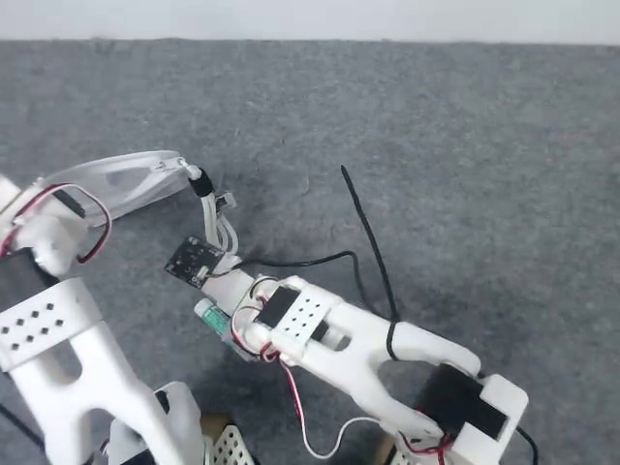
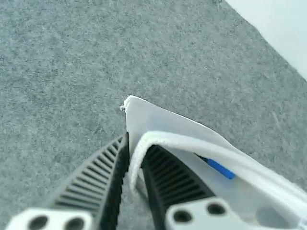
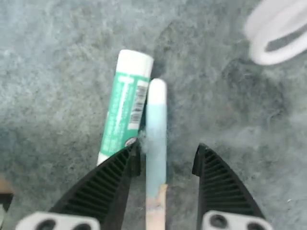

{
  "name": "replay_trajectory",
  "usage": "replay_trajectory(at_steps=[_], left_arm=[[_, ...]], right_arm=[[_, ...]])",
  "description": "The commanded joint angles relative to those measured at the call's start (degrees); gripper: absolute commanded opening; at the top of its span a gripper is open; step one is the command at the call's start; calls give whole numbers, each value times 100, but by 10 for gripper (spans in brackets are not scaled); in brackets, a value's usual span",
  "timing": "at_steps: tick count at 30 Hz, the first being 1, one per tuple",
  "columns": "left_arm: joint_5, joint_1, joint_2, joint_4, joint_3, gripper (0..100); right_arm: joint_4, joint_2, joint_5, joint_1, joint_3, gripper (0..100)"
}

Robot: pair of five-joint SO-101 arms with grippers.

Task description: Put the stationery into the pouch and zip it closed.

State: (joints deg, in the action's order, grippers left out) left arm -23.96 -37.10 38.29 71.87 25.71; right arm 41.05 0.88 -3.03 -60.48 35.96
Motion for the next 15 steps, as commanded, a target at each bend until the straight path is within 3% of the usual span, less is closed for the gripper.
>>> replay_trajectory(at_steps=[1,15], left_arm=[[-53,-35,237,-229,-48,11],[-53,-35,237,-202,-40,11]], right_arm=[[75,75,-53,-57,-308,183],[277,-708,-44,48,-677,183]])
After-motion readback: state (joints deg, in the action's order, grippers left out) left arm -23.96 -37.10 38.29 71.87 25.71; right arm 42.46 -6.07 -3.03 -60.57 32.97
